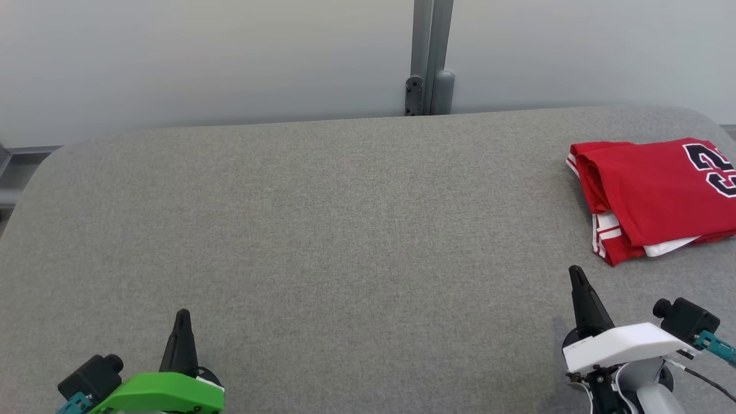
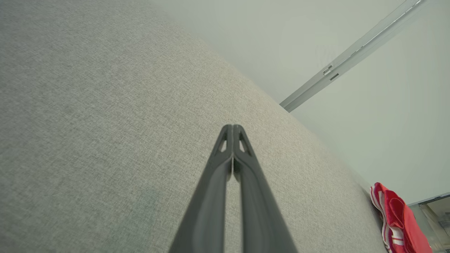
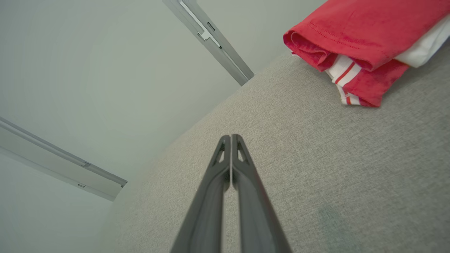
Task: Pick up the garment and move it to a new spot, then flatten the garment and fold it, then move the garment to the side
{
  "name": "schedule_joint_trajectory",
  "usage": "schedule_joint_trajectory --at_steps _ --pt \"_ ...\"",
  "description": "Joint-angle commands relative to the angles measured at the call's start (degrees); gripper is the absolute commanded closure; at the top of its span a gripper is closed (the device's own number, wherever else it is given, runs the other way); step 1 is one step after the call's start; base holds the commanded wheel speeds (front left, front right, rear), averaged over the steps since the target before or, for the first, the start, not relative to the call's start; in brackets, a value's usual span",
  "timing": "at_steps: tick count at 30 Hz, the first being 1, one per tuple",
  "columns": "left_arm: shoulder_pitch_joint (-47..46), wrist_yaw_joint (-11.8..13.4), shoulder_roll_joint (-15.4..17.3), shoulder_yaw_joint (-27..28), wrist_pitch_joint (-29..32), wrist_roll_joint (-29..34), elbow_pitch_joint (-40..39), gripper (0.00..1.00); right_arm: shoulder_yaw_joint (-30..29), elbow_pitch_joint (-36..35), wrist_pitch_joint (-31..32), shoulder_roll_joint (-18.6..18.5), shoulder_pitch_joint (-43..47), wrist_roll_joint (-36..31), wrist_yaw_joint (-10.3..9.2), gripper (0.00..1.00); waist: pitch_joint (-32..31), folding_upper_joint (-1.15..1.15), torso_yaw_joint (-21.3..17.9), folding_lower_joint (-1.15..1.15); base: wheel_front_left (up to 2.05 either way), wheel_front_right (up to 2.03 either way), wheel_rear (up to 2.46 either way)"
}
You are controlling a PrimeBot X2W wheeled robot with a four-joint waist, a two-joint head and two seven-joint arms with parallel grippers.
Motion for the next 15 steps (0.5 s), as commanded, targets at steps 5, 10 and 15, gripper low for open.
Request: schedule_joint_trajectory --at_steps 5,10,15 --pt "-2.17 -0.87 -0.07 1.24 1.18 -4.59 -0.55 1.0 -0.81 -0.7 1.23 -0.5 -1.84 5.02 0.0 1.0 0.0 0.0 -0.14 0.0 0.0 0.0 0.0" --pt "-2.6 -1.36 -0.12 1.94 2.11 -7.84 -0.43 1.0 -1.28 -0.68 2.18 -0.57 -1.98 8.5 0.0 1.0 0.0 0.0 -0.26 0.0 0.0 0.0 0.0" --pt "-3.1 -1.84 -0.17 2.62 3.08 -11.07 -0.33 1.0 -1.74 -0.66 3.08 -0.61 -2.07 11.91 0.0 1.0 0.0 0.0 -0.39 0.0 0.0 0.0 0.0"
